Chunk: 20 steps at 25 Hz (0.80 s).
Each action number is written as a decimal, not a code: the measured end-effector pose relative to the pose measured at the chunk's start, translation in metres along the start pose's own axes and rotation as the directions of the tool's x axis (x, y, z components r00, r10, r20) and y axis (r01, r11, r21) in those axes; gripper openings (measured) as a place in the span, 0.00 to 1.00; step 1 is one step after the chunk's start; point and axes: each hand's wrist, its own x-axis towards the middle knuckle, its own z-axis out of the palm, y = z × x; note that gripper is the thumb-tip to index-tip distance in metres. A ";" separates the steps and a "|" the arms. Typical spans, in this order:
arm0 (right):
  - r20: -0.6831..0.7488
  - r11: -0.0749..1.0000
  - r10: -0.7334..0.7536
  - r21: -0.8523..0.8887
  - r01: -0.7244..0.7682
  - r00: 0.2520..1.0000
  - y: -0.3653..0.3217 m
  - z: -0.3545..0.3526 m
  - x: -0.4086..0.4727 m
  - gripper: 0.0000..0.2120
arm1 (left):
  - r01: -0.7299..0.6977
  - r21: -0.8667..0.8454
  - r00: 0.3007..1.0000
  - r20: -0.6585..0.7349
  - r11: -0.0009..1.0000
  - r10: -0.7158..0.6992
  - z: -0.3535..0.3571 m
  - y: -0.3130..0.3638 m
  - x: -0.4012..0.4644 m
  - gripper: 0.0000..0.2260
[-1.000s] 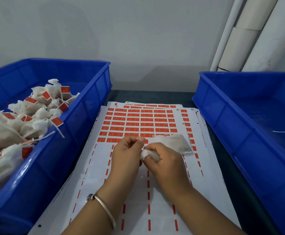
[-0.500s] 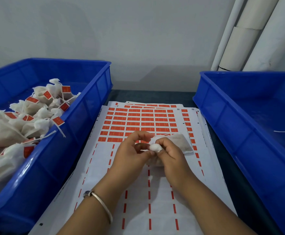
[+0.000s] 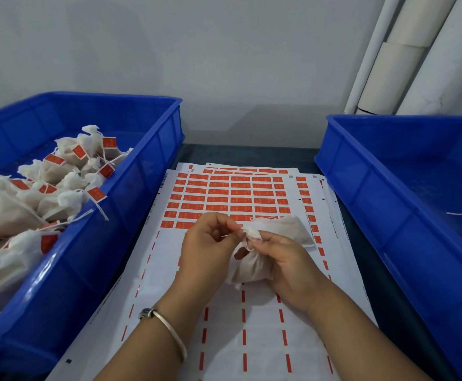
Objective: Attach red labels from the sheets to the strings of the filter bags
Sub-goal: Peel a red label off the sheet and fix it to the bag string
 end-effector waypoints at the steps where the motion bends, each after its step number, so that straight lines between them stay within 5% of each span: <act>1: 0.018 0.999 0.002 0.050 -0.003 1.000 -0.001 -0.001 0.000 0.12 | -0.042 0.080 0.999 0.006 0.996 0.041 0.001 0.001 -0.002 0.14; 6: -0.050 0.984 0.033 0.175 -0.024 0.998 -0.001 -0.002 0.004 0.10 | -0.223 0.249 0.972 0.136 0.943 0.194 0.000 0.006 -0.008 0.20; 16: -0.187 0.987 -0.081 -0.149 0.053 0.979 0.001 0.000 0.003 0.11 | -0.266 0.432 0.964 0.129 0.862 0.234 -0.003 -0.002 -0.002 0.02; 20: -0.174 0.974 -0.078 -0.224 0.038 0.982 0.005 0.000 0.002 0.14 | -0.276 0.344 0.959 0.158 0.897 0.234 -0.001 0.003 -0.008 0.10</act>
